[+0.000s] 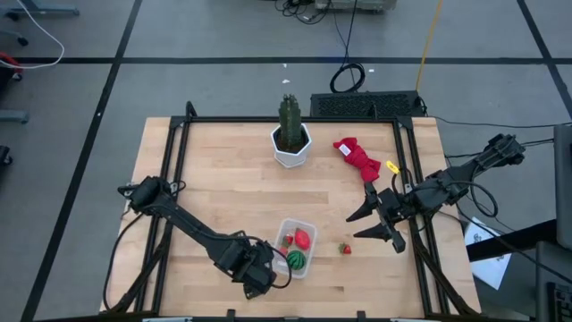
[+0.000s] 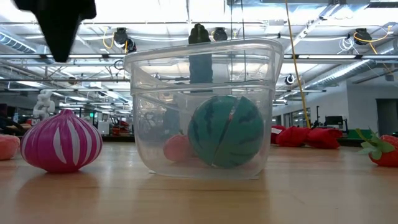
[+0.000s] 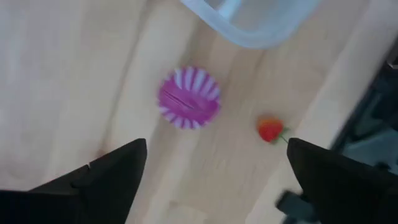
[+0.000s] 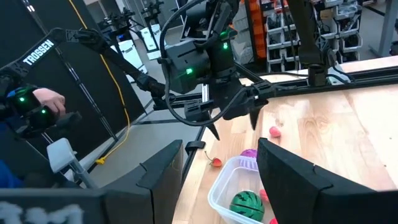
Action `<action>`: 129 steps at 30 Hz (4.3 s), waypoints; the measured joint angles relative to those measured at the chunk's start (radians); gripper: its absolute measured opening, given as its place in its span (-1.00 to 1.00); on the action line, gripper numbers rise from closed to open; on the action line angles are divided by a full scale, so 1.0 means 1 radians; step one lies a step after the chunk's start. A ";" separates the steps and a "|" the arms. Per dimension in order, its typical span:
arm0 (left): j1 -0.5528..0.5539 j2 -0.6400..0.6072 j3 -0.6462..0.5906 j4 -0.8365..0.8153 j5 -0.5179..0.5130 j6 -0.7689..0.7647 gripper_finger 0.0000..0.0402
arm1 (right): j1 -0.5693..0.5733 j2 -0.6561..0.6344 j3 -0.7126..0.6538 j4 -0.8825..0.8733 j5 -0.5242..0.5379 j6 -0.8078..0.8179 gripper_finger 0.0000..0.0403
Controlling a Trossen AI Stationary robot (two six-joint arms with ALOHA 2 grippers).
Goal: Pick and placing Produce into tupperware
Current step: Put the violet onion into the transparent bin
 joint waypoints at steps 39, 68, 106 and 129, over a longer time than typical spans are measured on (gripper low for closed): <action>0.060 0.001 -0.193 0.170 0.003 0.066 0.98 | 0.000 0.000 0.000 -0.006 -0.001 0.000 -0.02; 0.083 0.000 -0.192 0.174 0.037 0.140 0.98 | 0.000 0.000 0.000 -0.006 -0.001 0.026 -0.02; 0.114 0.000 -0.385 0.411 0.101 0.150 0.98 | 0.004 0.002 0.000 -0.006 -0.001 0.026 -0.02; 0.112 0.000 -0.385 0.414 0.145 0.135 0.98 | 0.005 0.002 0.000 -0.006 -0.001 0.026 -0.03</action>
